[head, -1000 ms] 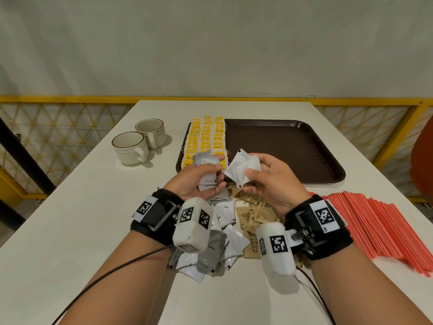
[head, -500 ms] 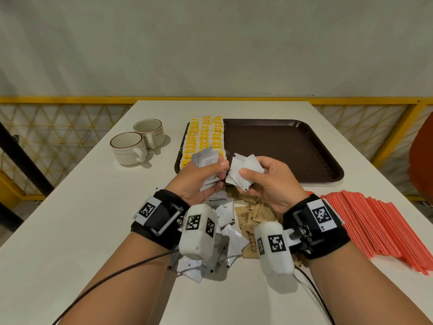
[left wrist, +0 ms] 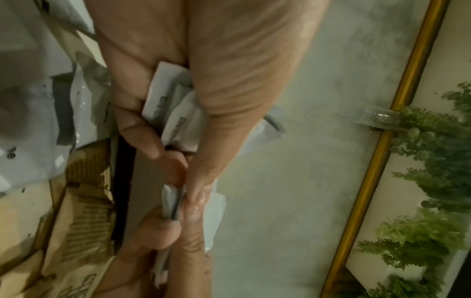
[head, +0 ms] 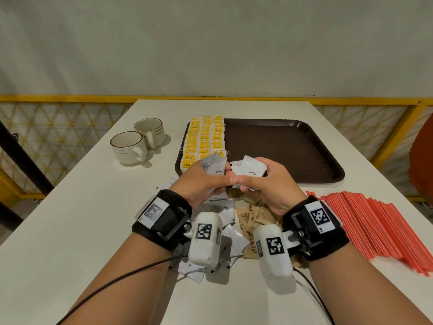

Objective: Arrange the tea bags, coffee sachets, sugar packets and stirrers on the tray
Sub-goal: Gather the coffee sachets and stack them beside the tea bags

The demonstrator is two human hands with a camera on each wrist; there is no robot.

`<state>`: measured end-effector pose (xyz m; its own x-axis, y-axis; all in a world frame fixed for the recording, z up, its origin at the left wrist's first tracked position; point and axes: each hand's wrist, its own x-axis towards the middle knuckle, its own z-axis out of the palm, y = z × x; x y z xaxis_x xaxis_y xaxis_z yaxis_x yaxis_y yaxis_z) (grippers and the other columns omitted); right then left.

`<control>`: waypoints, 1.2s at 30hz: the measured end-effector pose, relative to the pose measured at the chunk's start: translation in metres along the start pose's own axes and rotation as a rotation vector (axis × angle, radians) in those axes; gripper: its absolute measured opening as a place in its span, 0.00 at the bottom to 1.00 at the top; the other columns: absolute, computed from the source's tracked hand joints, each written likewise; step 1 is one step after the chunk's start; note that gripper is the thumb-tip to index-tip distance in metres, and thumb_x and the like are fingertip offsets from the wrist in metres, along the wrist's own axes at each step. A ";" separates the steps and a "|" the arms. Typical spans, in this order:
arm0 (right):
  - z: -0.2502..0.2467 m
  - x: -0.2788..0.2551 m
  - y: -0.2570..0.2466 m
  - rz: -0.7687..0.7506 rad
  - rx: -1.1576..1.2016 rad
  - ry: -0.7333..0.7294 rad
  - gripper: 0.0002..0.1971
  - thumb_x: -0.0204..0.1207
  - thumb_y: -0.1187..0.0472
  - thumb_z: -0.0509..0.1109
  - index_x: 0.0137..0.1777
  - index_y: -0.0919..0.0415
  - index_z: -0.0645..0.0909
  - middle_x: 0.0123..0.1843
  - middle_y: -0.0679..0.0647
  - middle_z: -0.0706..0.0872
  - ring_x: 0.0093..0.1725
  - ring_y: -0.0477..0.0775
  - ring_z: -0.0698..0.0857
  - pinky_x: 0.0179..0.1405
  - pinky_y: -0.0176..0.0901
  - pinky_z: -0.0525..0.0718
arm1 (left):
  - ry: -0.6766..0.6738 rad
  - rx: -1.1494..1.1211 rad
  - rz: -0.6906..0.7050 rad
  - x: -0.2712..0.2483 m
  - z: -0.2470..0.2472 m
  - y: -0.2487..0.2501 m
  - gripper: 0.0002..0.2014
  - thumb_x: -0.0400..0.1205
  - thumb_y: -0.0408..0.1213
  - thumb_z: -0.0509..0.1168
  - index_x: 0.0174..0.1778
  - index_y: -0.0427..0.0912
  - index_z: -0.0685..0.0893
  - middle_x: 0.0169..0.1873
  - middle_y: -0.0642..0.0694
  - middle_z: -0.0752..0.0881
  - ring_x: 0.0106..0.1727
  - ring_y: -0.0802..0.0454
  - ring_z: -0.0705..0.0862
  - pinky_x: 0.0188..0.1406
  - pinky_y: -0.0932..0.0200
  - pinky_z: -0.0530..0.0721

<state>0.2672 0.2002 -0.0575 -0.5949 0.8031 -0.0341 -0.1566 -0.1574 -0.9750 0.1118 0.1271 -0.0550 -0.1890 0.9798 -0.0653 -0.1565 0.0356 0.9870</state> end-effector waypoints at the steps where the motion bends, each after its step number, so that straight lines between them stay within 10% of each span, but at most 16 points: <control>1: 0.000 0.000 0.000 0.004 0.009 -0.007 0.19 0.64 0.76 0.78 0.55 0.66 0.83 0.50 0.63 0.89 0.43 0.53 0.89 0.33 0.35 0.85 | 0.006 0.013 -0.001 -0.001 0.000 0.001 0.11 0.71 0.27 0.76 0.43 0.40 0.81 0.34 0.46 0.83 0.37 0.53 0.83 0.33 0.62 0.84; 20: -0.005 0.004 0.009 -0.034 -0.233 -0.004 0.21 0.62 0.77 0.80 0.54 0.60 0.84 0.54 0.65 0.87 0.49 0.58 0.89 0.40 0.45 0.89 | 0.191 0.216 -0.014 0.001 0.009 -0.002 0.12 0.71 0.31 0.77 0.47 0.31 0.84 0.35 0.36 0.85 0.23 0.57 0.80 0.21 0.65 0.77; 30: 0.000 0.002 0.006 -0.021 -0.172 -0.026 0.22 0.61 0.77 0.80 0.52 0.58 0.84 0.53 0.64 0.87 0.46 0.56 0.89 0.38 0.42 0.88 | 0.168 0.239 0.063 -0.003 0.012 0.004 0.06 0.74 0.26 0.72 0.44 0.36 0.82 0.34 0.41 0.81 0.38 0.47 0.79 0.38 0.55 0.80; 36: -0.007 0.002 0.002 -0.020 -0.116 0.012 0.23 0.63 0.76 0.80 0.57 0.61 0.83 0.54 0.61 0.89 0.51 0.57 0.90 0.37 0.39 0.88 | 0.225 0.105 0.029 0.002 0.002 0.001 0.08 0.76 0.27 0.70 0.49 0.37 0.83 0.34 0.44 0.83 0.34 0.54 0.83 0.32 0.60 0.79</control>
<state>0.2710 0.2057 -0.0607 -0.5826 0.8126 -0.0165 -0.0759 -0.0746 -0.9943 0.1137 0.1293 -0.0540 -0.4046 0.9128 -0.0560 -0.0482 0.0399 0.9980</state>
